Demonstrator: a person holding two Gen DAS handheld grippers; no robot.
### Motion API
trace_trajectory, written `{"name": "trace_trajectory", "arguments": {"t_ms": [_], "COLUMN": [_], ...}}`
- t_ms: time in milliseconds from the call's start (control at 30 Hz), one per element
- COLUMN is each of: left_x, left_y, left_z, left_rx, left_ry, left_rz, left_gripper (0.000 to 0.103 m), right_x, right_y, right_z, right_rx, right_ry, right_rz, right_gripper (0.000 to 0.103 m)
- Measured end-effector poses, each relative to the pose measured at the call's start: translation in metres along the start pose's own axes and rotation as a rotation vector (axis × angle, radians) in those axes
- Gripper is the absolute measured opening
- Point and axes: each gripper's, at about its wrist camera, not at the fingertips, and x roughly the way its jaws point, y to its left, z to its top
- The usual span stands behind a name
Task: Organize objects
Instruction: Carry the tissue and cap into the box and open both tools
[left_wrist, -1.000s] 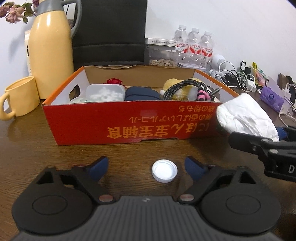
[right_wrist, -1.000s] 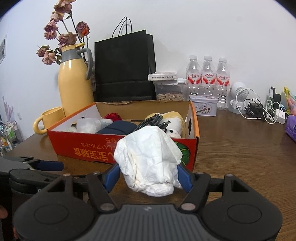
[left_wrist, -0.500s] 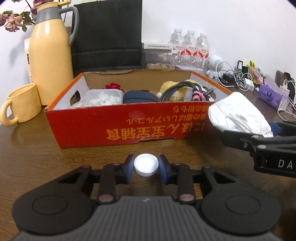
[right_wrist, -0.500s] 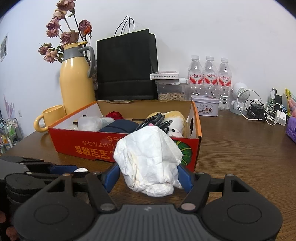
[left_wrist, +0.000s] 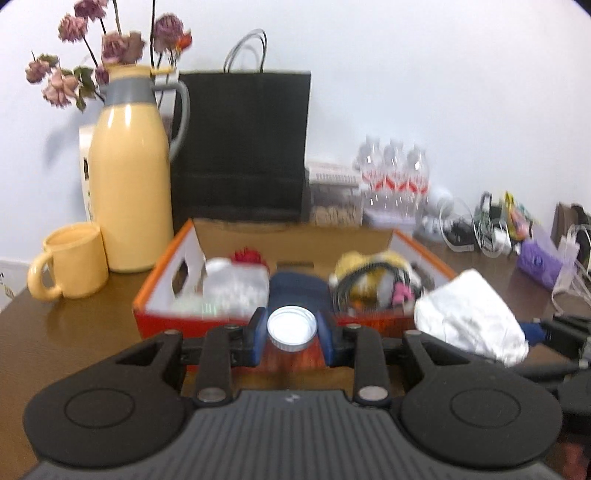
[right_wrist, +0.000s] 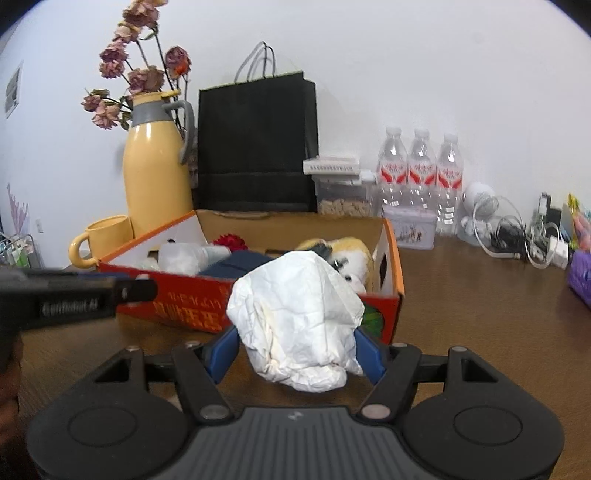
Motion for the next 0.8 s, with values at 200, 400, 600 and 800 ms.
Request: {"name": "trace_trajectory", "arguments": {"t_ms": [200, 400, 600, 800], "left_x": [0.015, 0.038, 0.072, 0.095], "left_y": [0.001, 0.008, 0.015, 0.026], "left_z": [0.036, 0.059, 0.058, 0.055], "left_rx": [-0.037, -0.087, -0.077, -0.063], "left_ry": [-0.084, -0.108, -0.061, -0.03], "left_rz": [0.034, 0.07, 0.069, 0.09], "left_gripper": [0.03, 0.03, 0.03, 0.03], "right_x": [0.01, 0.048, 0.084, 0.109], "right_y": [0.007, 0.017, 0.015, 0.003], "right_z": [0.031, 0.06, 0.07, 0.071], "right_rx": [-0.014, -0.042, -0.035, -0.02], "right_ry": [-0.05, -0.038, -0.029, 0.004], "right_rz": [-0.026, -0.033, -0.023, -0.014], "right_gripper": [0.067, 0.067, 0.067, 0.067]}}
